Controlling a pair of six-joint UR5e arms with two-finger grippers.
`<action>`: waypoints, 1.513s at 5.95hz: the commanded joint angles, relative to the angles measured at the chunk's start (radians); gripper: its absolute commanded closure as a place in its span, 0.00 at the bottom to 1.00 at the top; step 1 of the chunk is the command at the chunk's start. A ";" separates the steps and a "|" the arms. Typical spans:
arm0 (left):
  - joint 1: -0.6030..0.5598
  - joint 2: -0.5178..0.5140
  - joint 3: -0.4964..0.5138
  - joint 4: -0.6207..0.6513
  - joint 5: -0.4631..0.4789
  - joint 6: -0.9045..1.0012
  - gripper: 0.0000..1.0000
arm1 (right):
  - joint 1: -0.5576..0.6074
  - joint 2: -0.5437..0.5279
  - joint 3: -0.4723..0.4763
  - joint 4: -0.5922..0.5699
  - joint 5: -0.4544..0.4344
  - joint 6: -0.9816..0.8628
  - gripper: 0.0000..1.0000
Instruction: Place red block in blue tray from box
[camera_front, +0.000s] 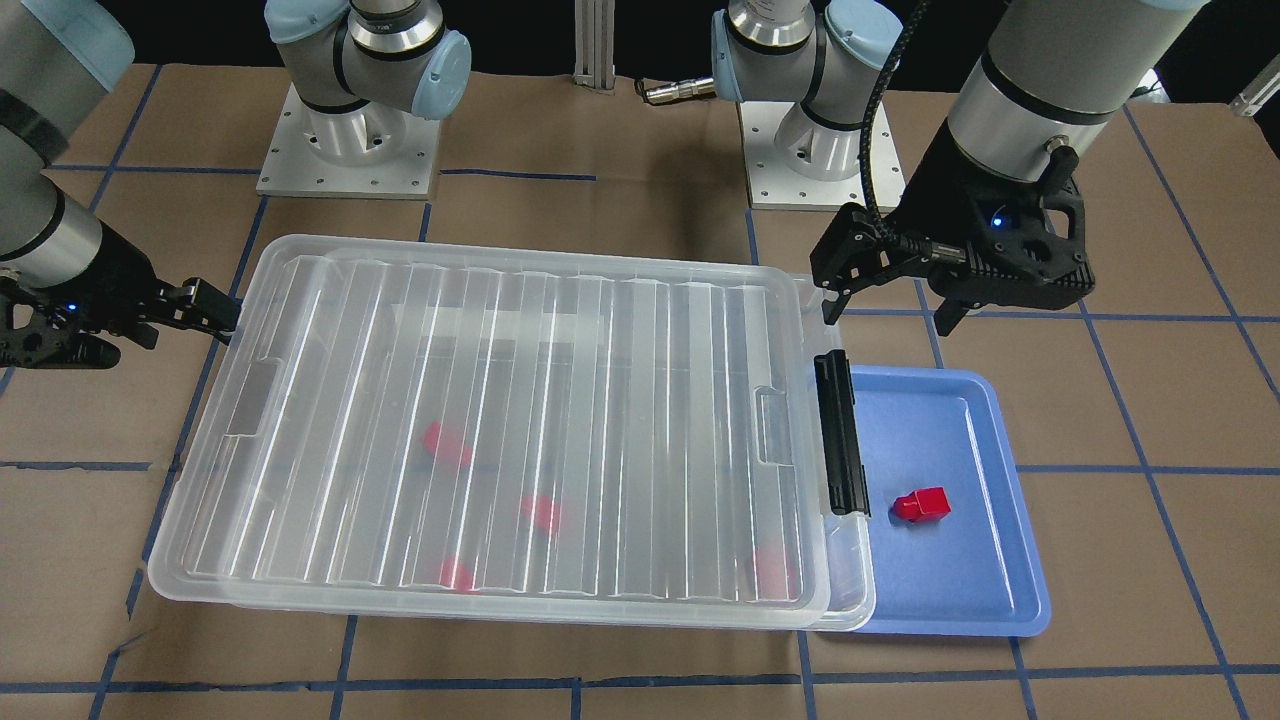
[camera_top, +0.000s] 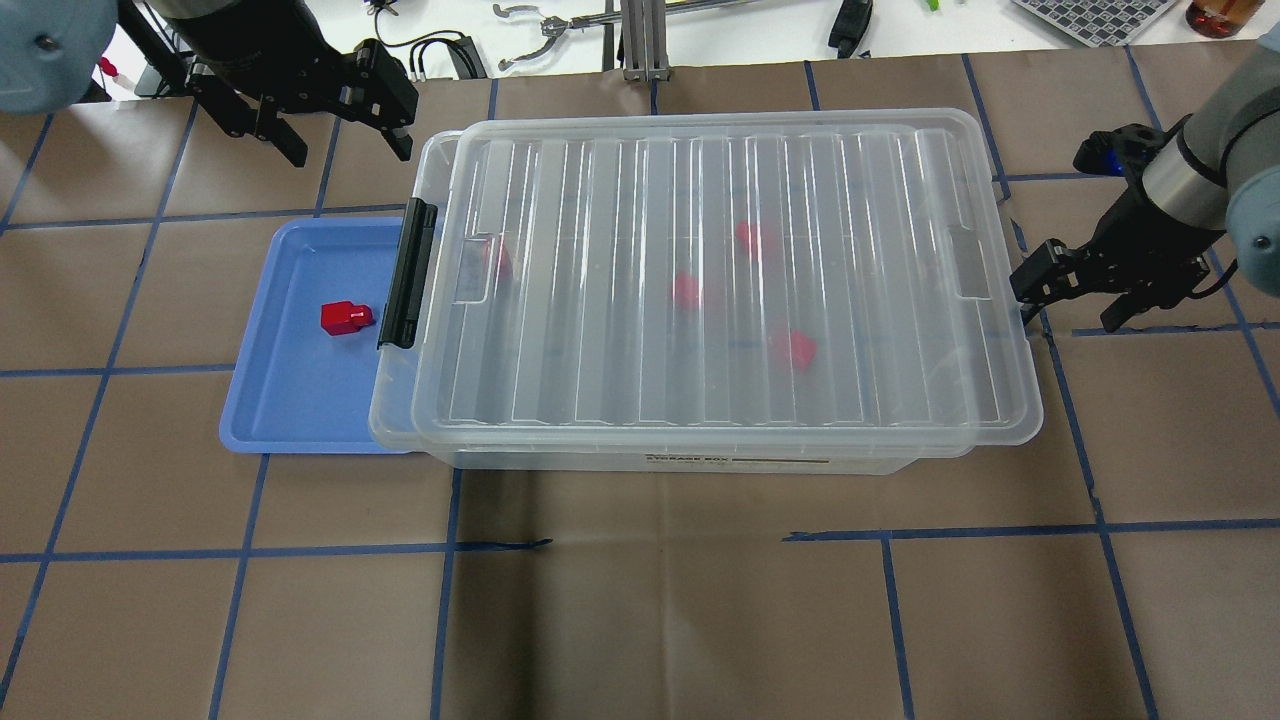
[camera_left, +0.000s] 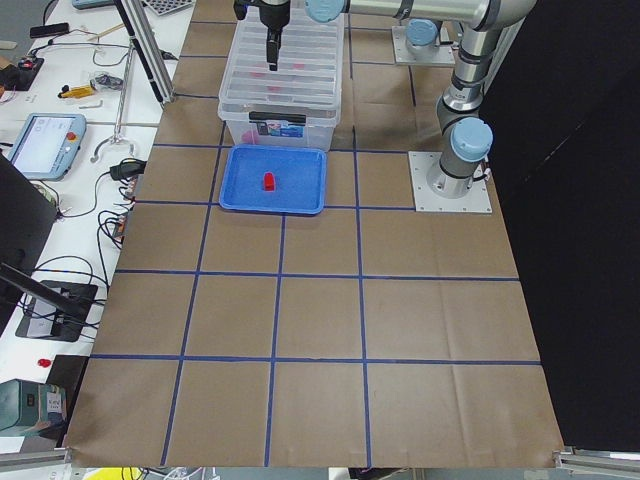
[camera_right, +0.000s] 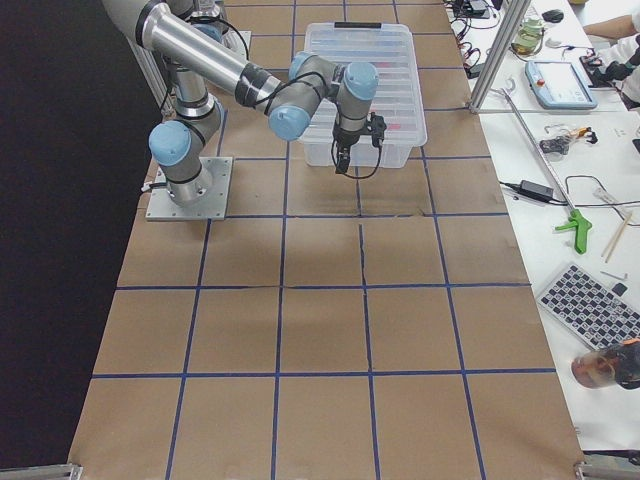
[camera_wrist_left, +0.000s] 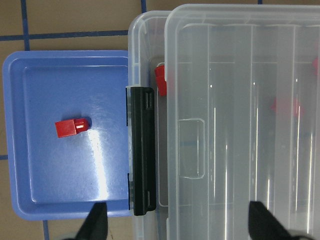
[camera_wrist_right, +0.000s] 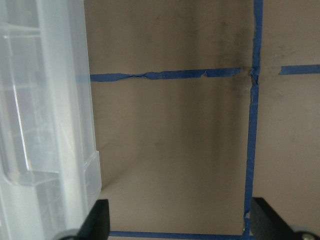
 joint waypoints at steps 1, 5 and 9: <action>-0.003 -0.003 0.017 -0.026 0.086 -0.007 0.01 | 0.054 0.000 -0.002 -0.001 0.001 0.049 0.00; -0.006 0.008 0.002 -0.043 0.084 -0.009 0.01 | 0.068 -0.024 -0.073 0.027 -0.026 0.055 0.00; -0.005 0.008 0.006 -0.041 0.082 -0.007 0.01 | 0.205 -0.026 -0.429 0.444 -0.035 0.339 0.00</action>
